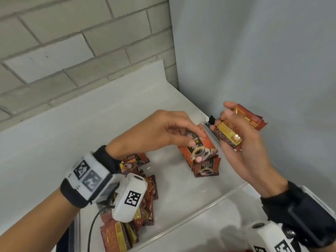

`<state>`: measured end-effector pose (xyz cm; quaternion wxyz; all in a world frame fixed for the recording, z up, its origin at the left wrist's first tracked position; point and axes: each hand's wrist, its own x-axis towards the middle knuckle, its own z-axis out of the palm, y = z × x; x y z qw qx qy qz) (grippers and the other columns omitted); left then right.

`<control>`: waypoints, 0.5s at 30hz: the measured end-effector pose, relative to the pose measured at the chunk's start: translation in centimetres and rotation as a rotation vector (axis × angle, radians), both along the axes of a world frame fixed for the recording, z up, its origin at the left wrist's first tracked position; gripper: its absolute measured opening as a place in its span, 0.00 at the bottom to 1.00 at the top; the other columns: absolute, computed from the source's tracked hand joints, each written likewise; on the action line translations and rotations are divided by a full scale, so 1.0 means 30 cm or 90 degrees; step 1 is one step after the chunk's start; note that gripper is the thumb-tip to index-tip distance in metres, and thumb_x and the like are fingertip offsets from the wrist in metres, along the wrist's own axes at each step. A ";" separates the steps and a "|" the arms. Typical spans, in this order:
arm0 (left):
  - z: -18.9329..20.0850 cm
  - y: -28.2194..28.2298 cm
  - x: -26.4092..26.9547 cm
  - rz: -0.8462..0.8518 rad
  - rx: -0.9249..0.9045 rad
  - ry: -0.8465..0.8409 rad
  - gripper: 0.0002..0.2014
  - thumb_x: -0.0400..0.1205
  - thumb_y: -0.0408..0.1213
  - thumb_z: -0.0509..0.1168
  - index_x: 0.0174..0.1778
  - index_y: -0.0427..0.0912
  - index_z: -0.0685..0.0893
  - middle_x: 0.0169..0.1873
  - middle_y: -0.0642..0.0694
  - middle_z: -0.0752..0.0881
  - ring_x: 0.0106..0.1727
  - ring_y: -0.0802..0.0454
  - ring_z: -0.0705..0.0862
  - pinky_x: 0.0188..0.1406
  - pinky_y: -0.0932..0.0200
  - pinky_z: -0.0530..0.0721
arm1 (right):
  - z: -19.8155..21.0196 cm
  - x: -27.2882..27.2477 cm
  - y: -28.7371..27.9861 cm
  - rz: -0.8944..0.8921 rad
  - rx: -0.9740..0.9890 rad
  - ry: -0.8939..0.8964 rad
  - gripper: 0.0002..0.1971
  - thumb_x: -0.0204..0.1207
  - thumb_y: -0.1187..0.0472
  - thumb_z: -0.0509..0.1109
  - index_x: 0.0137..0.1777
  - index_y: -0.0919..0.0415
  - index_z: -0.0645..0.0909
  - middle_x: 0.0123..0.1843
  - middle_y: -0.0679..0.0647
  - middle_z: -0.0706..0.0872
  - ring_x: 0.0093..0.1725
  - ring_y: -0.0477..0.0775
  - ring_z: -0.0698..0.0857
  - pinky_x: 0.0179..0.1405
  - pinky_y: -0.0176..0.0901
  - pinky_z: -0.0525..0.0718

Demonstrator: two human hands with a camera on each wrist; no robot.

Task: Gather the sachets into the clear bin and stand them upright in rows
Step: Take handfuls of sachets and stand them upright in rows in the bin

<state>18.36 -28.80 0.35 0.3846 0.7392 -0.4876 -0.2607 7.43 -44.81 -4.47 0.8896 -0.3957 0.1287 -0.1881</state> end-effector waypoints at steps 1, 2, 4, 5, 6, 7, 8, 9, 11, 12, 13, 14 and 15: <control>-0.020 -0.007 -0.006 -0.037 0.019 -0.052 0.14 0.77 0.33 0.73 0.58 0.40 0.89 0.47 0.42 0.85 0.46 0.49 0.85 0.51 0.54 0.84 | 0.003 -0.002 -0.001 -0.023 -0.006 0.015 0.11 0.67 0.55 0.72 0.50 0.49 0.81 0.33 0.44 0.82 0.37 0.43 0.83 0.59 0.45 0.77; -0.043 -0.018 -0.014 -0.074 0.033 -0.105 0.14 0.77 0.34 0.73 0.58 0.42 0.89 0.45 0.44 0.84 0.43 0.56 0.83 0.49 0.62 0.82 | 0.005 -0.003 -0.001 -0.036 -0.011 0.028 0.10 0.67 0.53 0.72 0.48 0.47 0.80 0.32 0.43 0.82 0.38 0.42 0.83 0.63 0.46 0.74; -0.092 -0.050 -0.034 -0.136 0.041 -0.186 0.14 0.77 0.35 0.72 0.59 0.42 0.90 0.41 0.48 0.80 0.38 0.65 0.77 0.44 0.77 0.71 | 0.007 -0.004 0.001 -0.047 -0.007 0.035 0.09 0.66 0.50 0.73 0.46 0.46 0.80 0.31 0.42 0.82 0.38 0.41 0.82 0.64 0.46 0.72; -0.115 -0.068 -0.045 -0.155 0.044 -0.210 0.14 0.77 0.34 0.72 0.59 0.42 0.89 0.40 0.49 0.78 0.37 0.66 0.74 0.43 0.79 0.68 | 0.007 -0.005 0.002 -0.048 0.001 0.030 0.08 0.67 0.50 0.73 0.45 0.47 0.80 0.31 0.43 0.82 0.37 0.41 0.83 0.63 0.45 0.73; -0.138 -0.086 -0.054 -0.172 0.050 -0.231 0.14 0.77 0.33 0.72 0.59 0.41 0.89 0.39 0.48 0.76 0.37 0.65 0.72 0.42 0.79 0.66 | 0.006 -0.004 0.002 -0.049 0.008 0.025 0.08 0.67 0.51 0.73 0.45 0.47 0.80 0.31 0.43 0.82 0.37 0.42 0.83 0.61 0.45 0.74; -0.160 -0.101 -0.060 -0.192 0.052 -0.263 0.14 0.78 0.32 0.72 0.59 0.41 0.89 0.39 0.48 0.74 0.36 0.63 0.70 0.41 0.77 0.66 | 0.006 -0.004 0.002 -0.048 0.011 0.022 0.08 0.67 0.50 0.73 0.45 0.47 0.80 0.31 0.43 0.82 0.37 0.41 0.83 0.61 0.44 0.74; -0.181 -0.115 -0.067 -0.211 0.052 -0.307 0.13 0.78 0.31 0.71 0.59 0.41 0.89 0.38 0.48 0.73 0.36 0.60 0.70 0.39 0.75 0.66 | 0.005 -0.004 0.002 -0.048 0.012 0.022 0.08 0.66 0.50 0.73 0.44 0.46 0.81 0.31 0.43 0.82 0.38 0.41 0.83 0.62 0.44 0.74; -0.201 -0.125 -0.073 -0.229 0.049 -0.361 0.13 0.77 0.31 0.72 0.57 0.41 0.90 0.37 0.48 0.72 0.35 0.57 0.70 0.37 0.71 0.67 | 0.004 -0.003 0.002 -0.049 0.014 0.022 0.08 0.66 0.50 0.73 0.44 0.46 0.81 0.32 0.43 0.82 0.38 0.41 0.83 0.64 0.45 0.73; -0.237 -0.135 -0.080 -0.247 0.034 -0.451 0.11 0.74 0.30 0.74 0.52 0.42 0.92 0.34 0.46 0.74 0.32 0.53 0.71 0.28 0.63 0.74 | 0.003 -0.004 0.001 -0.054 0.023 0.020 0.09 0.66 0.50 0.73 0.46 0.47 0.81 0.33 0.44 0.82 0.38 0.42 0.83 0.64 0.45 0.74; -0.250 -0.135 -0.080 -0.242 0.030 -0.473 0.11 0.73 0.29 0.74 0.50 0.43 0.92 0.33 0.44 0.74 0.32 0.52 0.71 0.24 0.58 0.77 | 0.003 -0.005 0.001 -0.054 0.025 0.019 0.09 0.66 0.50 0.73 0.46 0.47 0.80 0.33 0.44 0.82 0.38 0.42 0.83 0.63 0.44 0.75; -0.263 -0.133 -0.079 -0.236 0.024 -0.488 0.11 0.73 0.29 0.75 0.50 0.43 0.92 0.33 0.43 0.74 0.33 0.51 0.70 0.24 0.54 0.80 | 0.005 -0.005 0.001 -0.053 0.026 0.018 0.09 0.66 0.50 0.73 0.46 0.48 0.80 0.32 0.44 0.82 0.37 0.42 0.83 0.61 0.44 0.75; -0.274 -0.129 -0.077 -0.232 0.017 -0.504 0.11 0.73 0.30 0.75 0.50 0.44 0.92 0.34 0.44 0.74 0.34 0.50 0.72 0.25 0.51 0.81 | 0.005 -0.005 0.001 -0.052 0.028 0.019 0.09 0.66 0.50 0.73 0.46 0.48 0.80 0.32 0.44 0.82 0.37 0.41 0.83 0.60 0.43 0.76; -0.281 -0.124 -0.076 -0.228 0.016 -0.515 0.10 0.74 0.31 0.75 0.50 0.44 0.92 0.34 0.44 0.74 0.36 0.48 0.73 0.27 0.50 0.82 | 0.006 -0.004 0.002 -0.051 0.031 0.019 0.09 0.66 0.50 0.72 0.45 0.48 0.80 0.32 0.45 0.82 0.36 0.41 0.83 0.58 0.42 0.77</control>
